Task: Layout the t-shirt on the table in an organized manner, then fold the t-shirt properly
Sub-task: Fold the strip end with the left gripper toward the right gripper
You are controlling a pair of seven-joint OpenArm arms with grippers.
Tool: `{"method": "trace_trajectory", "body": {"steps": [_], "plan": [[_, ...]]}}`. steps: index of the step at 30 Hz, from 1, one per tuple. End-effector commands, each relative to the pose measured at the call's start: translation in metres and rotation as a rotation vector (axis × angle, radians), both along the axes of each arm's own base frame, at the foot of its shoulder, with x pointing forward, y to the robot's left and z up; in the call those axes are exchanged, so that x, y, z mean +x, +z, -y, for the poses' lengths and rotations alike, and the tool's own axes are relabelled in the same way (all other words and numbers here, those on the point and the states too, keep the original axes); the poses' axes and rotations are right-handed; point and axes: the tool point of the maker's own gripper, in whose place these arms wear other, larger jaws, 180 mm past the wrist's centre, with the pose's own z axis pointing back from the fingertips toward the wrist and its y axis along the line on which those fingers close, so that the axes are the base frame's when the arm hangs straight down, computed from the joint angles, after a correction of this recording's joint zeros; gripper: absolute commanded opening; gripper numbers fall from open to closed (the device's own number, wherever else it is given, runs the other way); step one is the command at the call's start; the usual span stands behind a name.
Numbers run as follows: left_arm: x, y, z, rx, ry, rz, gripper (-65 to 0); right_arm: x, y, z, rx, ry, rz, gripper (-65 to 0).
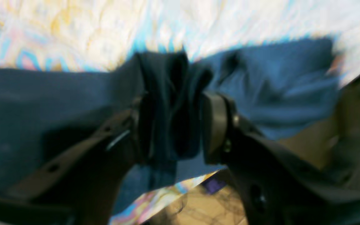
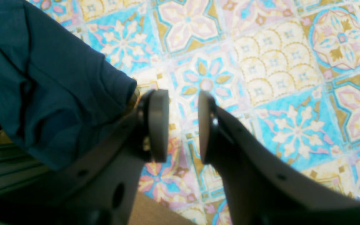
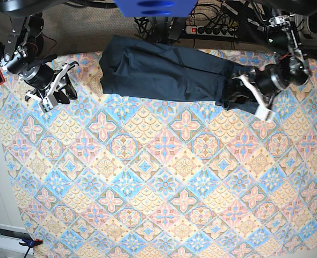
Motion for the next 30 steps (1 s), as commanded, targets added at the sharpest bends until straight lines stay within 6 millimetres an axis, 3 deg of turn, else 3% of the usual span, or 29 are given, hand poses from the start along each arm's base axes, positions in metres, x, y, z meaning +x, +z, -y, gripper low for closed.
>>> {"method": "trace_trajectory", "body": {"steps": [1,3,6,9,12,15,18,23,30], "plan": [[0.009,0.022,-0.017,-0.012,0.042,0.075,-39.0,0.006,0.012,0.0,0.002,0.01,0.044,-49.5],[0.012,0.037,-0.044,-0.02,0.117,0.119,-39.1,0.006,0.012,0.0,0.002,0.01,0.044,-49.5],[0.011,0.039,-0.079,0.057,0.182,0.113,-39.1,0.006,0.012,0.0,0.002,0.01,0.044,-49.5],[0.005,0.017,-0.1,0.122,0.21,0.031,-39.1,0.006,0.012,0.0,0.003,0.01,0.045,-49.5],[0.0,-0.017,-0.103,0.152,0.203,-0.077,-39.1,0.005,0.011,0.0,0.002,0.01,0.042,-49.5],[0.003,-0.044,-0.09,0.177,0.166,-0.131,-39.1,0.003,0.008,-0.001,-0.002,0.016,0.024,-49.3],[0.004,-0.064,-0.058,0.173,0.081,-0.142,-39.1,-0.005,-0.002,0.004,-0.044,0.018,-0.046,-49.4],[-0.003,-0.08,-0.01,0.106,-0.002,-0.16,-39.1,-0.015,-0.012,0.009,-0.075,0.018,-0.112,-49.5],[-0.012,-0.089,0.023,0.008,0.02,-0.181,-39.1,-0.021,-0.017,0.013,-0.098,0.014,-0.153,-49.5]]}}
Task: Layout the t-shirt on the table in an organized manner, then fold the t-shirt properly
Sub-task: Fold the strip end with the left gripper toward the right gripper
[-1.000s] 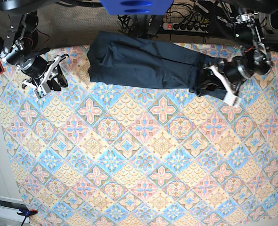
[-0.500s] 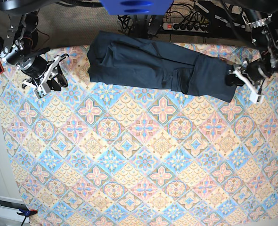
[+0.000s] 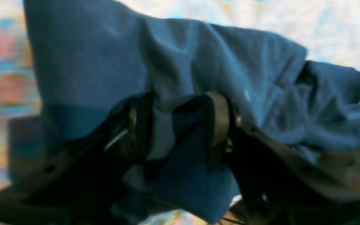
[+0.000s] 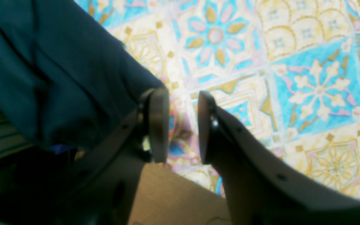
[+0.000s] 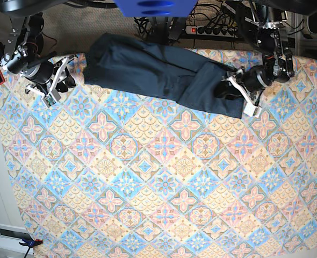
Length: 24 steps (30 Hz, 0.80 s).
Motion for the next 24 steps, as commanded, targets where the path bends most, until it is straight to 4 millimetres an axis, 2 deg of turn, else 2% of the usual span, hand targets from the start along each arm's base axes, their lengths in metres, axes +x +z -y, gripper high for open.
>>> {"method": "trace_trajectory", "body": {"steps": [1,4,7,9,11,14,17,20,24], "plan": [[-0.007,-0.005,-0.003,0.03,-0.023,-0.036,-39.1,0.004,0.007,0.004,-0.012,0.008,0.021,-49.5],[-0.001,0.0,-0.014,0.033,0.022,-0.006,-39.1,0.002,0.006,0.004,-0.015,0.009,0.014,-49.5],[0.005,0.006,-0.034,0.044,0.09,0.028,-39.1,-0.003,0.008,-0.008,0.057,0.02,0.012,-49.5],[0.005,0.008,-0.043,0.056,0.112,0.028,-39.1,-0.003,0.015,-0.021,0.141,0.033,0.028,-49.5],[0.006,0.01,-0.045,0.06,0.11,0.028,-39.1,-0.002,0.018,-0.039,0.204,0.073,0.032,-49.6],[0.007,0.012,-0.053,0.078,0.106,0.033,-39.1,-0.005,0.007,-0.067,0.203,0.169,-0.01,-51.0],[0.008,0.014,-0.055,0.084,0.105,0.037,-39.1,0.01,0.007,-0.087,0.161,0.254,0.015,-55.6],[0.009,0.017,-0.055,0.092,0.1,0.048,-39.1,0.012,-0.008,-0.081,0.07,0.27,-0.014,-57.8],[0.012,0.024,-0.054,0.101,0.093,0.071,-39.1,0.003,-0.036,-0.069,-0.003,0.259,-0.099,-56.3]]}}
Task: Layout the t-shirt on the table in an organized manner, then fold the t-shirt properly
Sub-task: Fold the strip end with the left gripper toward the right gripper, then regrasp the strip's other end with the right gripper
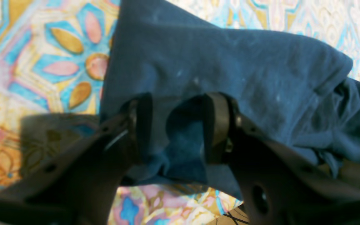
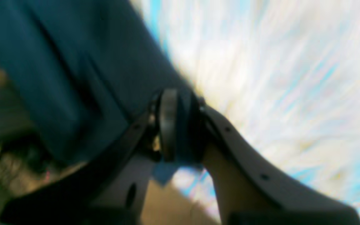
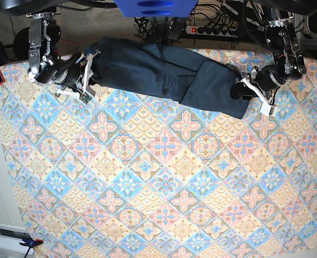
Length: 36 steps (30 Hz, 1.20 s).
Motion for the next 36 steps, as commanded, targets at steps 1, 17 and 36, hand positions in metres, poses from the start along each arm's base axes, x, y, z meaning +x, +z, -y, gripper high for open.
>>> {"method": "trace_trajectory", "body": {"steps": [1,17,36], "plan": [[0.008,0.011,-0.004,0.008,0.0,0.042,-39.1,0.01,0.008,-0.005,0.03,0.007,0.042,-56.2],[0.009,0.014,-0.009,0.02,-0.004,0.046,-39.1,-0.008,-0.047,0.007,0.134,-0.129,-0.091,-56.1],[0.007,0.013,-0.009,0.02,-0.003,0.043,-39.1,0.099,-0.006,0.048,-0.115,-0.098,0.162,-56.1]]}}
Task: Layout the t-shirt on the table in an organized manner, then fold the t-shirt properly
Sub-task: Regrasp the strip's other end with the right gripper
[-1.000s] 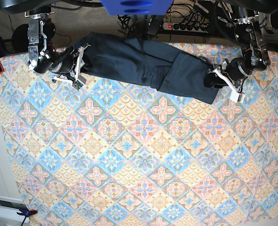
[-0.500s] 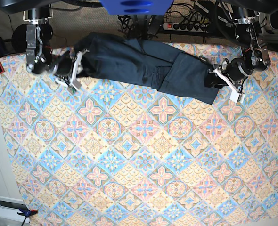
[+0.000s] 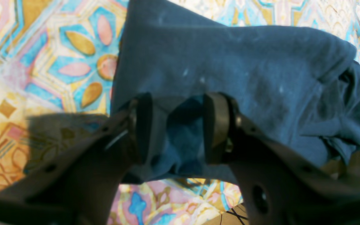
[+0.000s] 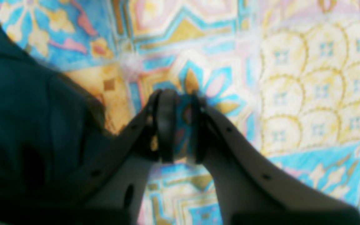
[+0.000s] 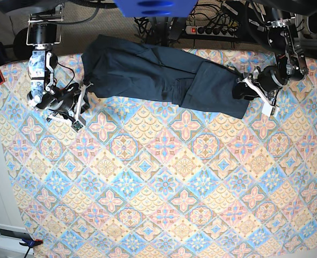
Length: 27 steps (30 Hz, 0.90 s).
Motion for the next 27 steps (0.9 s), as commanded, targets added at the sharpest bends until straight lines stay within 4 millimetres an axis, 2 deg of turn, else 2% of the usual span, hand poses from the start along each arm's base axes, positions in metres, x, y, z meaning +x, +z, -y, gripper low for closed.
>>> {"method": "trace_trajectory", "body": {"steps": [1,4,9,12,14,18,27], "plan": [[0.007,0.011,-0.004,0.005,0.003,0.041,-39.1,0.013,0.017,0.002,-0.005,0.01,0.057,-56.1],[0.009,0.012,-0.004,0.004,0.003,0.047,-39.1,0.004,0.021,0.006,-0.016,0.006,0.071,-56.1],[0.009,0.012,-0.004,0.004,0.004,0.048,-39.1,-0.012,0.045,0.049,-0.085,-0.117,0.099,-55.4],[0.01,0.012,-0.004,0.004,0.005,0.049,-39.1,-0.017,0.064,0.06,-0.034,-0.182,0.12,-49.9],[0.01,0.012,-0.004,0.004,0.005,0.051,-39.1,-0.018,0.076,0.058,0.046,-0.208,0.138,-43.9],[0.01,0.013,-0.004,0.003,0.006,0.052,-39.1,-0.039,0.079,0.045,0.22,-0.228,0.119,-34.0],[0.01,0.013,-0.004,0.003,0.006,0.052,-39.1,-0.07,0.063,0.04,0.274,-0.25,0.039,-32.2]]}}
